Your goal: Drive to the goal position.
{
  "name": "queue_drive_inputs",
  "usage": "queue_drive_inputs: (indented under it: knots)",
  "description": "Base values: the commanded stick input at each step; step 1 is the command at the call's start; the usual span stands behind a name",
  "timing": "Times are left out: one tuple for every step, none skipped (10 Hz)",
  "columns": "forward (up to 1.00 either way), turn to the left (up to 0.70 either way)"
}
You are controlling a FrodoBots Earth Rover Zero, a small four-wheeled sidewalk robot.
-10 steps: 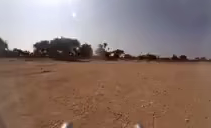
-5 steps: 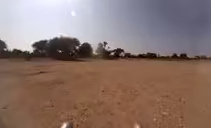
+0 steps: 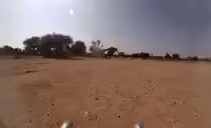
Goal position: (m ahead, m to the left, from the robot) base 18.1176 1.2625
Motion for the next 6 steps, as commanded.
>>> queue_drive_inputs:
  knots:
    - [0.7,0.0]
    - [0.7,0.0]
    - [0.7,0.0]
    - [0.7,0.0]
    - [0.7,0.0]
    - [0.7,0.0]
